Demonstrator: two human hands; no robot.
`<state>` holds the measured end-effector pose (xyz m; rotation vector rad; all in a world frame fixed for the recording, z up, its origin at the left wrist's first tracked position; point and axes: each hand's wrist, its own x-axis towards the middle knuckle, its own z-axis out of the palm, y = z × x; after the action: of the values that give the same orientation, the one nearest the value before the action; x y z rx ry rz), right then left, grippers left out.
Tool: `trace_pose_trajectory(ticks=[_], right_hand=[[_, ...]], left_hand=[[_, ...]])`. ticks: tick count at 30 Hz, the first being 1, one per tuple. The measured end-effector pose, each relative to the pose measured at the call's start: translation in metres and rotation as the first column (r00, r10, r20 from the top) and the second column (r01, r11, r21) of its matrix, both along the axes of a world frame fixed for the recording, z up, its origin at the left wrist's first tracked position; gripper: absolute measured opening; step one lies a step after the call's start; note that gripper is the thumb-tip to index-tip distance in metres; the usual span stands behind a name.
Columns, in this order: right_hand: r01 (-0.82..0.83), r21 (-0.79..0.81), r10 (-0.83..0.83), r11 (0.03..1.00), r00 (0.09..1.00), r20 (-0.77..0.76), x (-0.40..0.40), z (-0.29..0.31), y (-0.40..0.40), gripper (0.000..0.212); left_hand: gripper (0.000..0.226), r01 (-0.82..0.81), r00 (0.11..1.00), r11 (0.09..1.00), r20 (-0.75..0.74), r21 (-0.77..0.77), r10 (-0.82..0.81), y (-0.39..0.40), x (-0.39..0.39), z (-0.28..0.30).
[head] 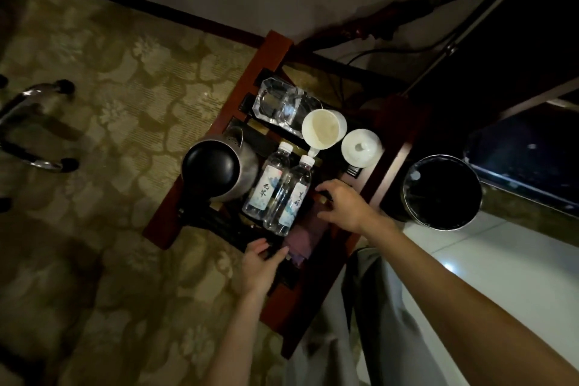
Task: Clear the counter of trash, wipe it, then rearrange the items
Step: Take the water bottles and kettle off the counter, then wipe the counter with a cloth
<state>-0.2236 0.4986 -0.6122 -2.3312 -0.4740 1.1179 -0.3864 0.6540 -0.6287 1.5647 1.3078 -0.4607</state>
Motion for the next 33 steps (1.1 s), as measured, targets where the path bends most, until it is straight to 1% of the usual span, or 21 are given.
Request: trace_pose_trajectory(ticks=[2,4,6,7,9,11,14,17,20,23,24,25,27,30,33], right_hand=[[-0.041,-0.024,0.040,0.999,0.999,-0.019,-0.006,-0.013,-0.001,0.063],[-0.098,-0.053,0.096,0.994,0.995,-0.034,-0.012,-0.027,0.000,0.068],[-0.162,-0.098,0.163,0.982,0.987,0.003,-0.016,-0.039,0.002,0.072],[-0.180,-0.120,0.184,0.976,0.982,0.028,-0.017,-0.043,0.004,0.073],[-0.192,-0.153,0.201,0.970,0.978,0.048,-0.017,-0.046,0.007,0.074],[-0.188,-0.183,0.202,0.965,0.978,0.059,-0.019,-0.049,0.008,0.074],[-0.150,-0.192,0.171,0.970,0.981,0.096,-0.022,-0.050,0.008,0.064],[-0.109,-0.148,0.123,0.983,0.988,0.091,-0.023,-0.051,0.004,0.044],[-0.007,-0.004,0.007,1.000,1.000,0.004,-0.023,-0.045,-0.005,0.033],[0.186,0.187,-0.160,0.965,0.977,-0.143,-0.018,-0.021,-0.017,0.016],[0.255,0.228,-0.214,0.940,0.958,-0.193,-0.014,-0.007,-0.021,0.017],[0.323,0.270,-0.265,0.907,0.937,-0.229,-0.009,0.007,-0.027,0.020],[0.419,0.335,-0.347,0.844,0.902,-0.255,0.001,0.039,-0.037,0.024],[0.498,0.424,-0.425,0.757,0.867,-0.260,0.019,0.103,-0.049,0.021],[0.560,0.503,-0.496,0.658,0.825,-0.269,0.034,0.172,-0.059,0.016]], left_hand=[[0.061,-0.037,0.999,0.998,-0.004,-0.049,0.037,-0.015,0.007,-0.019],[0.069,-0.149,0.989,0.984,-0.032,-0.096,0.147,-0.025,0.013,-0.033],[0.068,-0.234,0.972,0.965,-0.053,-0.115,0.230,-0.030,0.019,-0.042],[0.065,-0.241,0.970,0.966,-0.050,-0.095,0.237,-0.032,0.021,-0.044],[0.062,-0.199,0.979,0.980,-0.056,-0.024,0.197,-0.032,0.022,-0.048],[0.064,-0.122,0.991,0.992,-0.061,0.022,0.123,-0.032,0.023,-0.046],[0.064,-0.080,0.995,0.997,-0.064,0.024,0.081,-0.031,0.019,-0.045],[0.055,-0.066,0.994,0.998,-0.090,0.009,0.066,-0.030,0.013,-0.043],[0.040,-0.033,0.998,0.996,-0.050,-0.079,0.029,-0.031,0.009,-0.038],[0.015,-0.038,0.996,0.987,0.069,-0.157,0.049,-0.031,0.019,-0.010],[0.008,-0.029,0.991,0.985,0.127,-0.172,0.052,-0.030,0.024,0.002],[0.007,-0.015,0.983,0.982,0.178,-0.188,0.049,-0.028,0.032,0.017],[0.009,0.014,0.961,0.975,0.273,-0.222,0.049,-0.024,0.049,0.051],[0.012,0.068,0.918,0.970,0.396,-0.235,0.032,-0.023,0.085,0.117],[0.015,0.141,0.872,0.953,0.490,-0.268,0.009,-0.028,0.118,0.186]])
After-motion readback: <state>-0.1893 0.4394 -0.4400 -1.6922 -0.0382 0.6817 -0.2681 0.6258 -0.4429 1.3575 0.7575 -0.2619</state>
